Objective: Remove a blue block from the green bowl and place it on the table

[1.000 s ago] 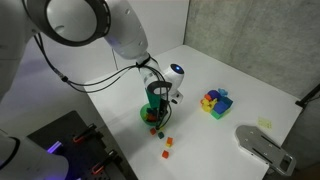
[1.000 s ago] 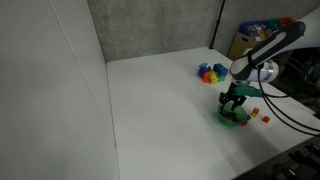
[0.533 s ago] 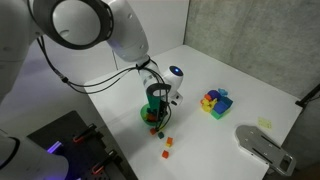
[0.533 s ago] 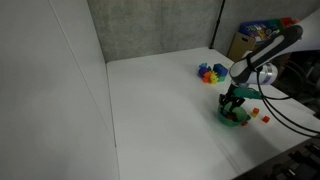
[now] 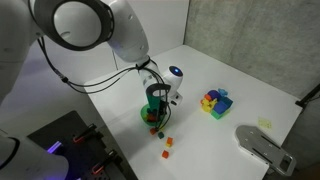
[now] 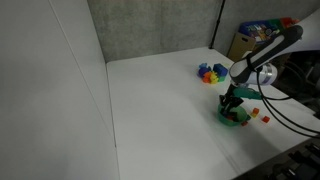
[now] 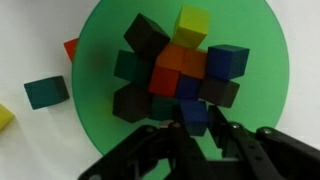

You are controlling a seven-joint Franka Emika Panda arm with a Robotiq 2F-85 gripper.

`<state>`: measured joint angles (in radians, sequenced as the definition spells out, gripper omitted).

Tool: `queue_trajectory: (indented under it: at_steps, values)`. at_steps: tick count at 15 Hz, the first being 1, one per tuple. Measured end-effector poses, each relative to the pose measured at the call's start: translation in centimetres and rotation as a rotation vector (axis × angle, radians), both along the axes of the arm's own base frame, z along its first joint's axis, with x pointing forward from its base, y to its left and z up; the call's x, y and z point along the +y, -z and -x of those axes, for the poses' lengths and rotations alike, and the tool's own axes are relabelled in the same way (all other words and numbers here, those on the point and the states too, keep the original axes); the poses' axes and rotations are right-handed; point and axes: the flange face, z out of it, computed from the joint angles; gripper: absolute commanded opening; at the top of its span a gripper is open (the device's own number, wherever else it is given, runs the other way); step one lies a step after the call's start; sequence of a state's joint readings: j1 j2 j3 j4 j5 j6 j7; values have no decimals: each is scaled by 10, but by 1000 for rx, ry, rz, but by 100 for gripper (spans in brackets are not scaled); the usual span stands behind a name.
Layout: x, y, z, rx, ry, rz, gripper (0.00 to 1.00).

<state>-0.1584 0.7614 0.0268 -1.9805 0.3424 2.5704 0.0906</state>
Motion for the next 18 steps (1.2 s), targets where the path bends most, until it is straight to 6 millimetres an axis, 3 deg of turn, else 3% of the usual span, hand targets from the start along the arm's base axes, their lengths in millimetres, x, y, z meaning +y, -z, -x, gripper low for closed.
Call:
queue_trajectory:
  at_steps: [4,10,14,18]
  values:
    - [-1,-17,-2,-20,-1,1,10]
    - [-15,-66,10,-31,1,-12,10]
    - [-50,-92,26,-23,50,-5,10]
    - [-100,-93,44,7,127,9,10]
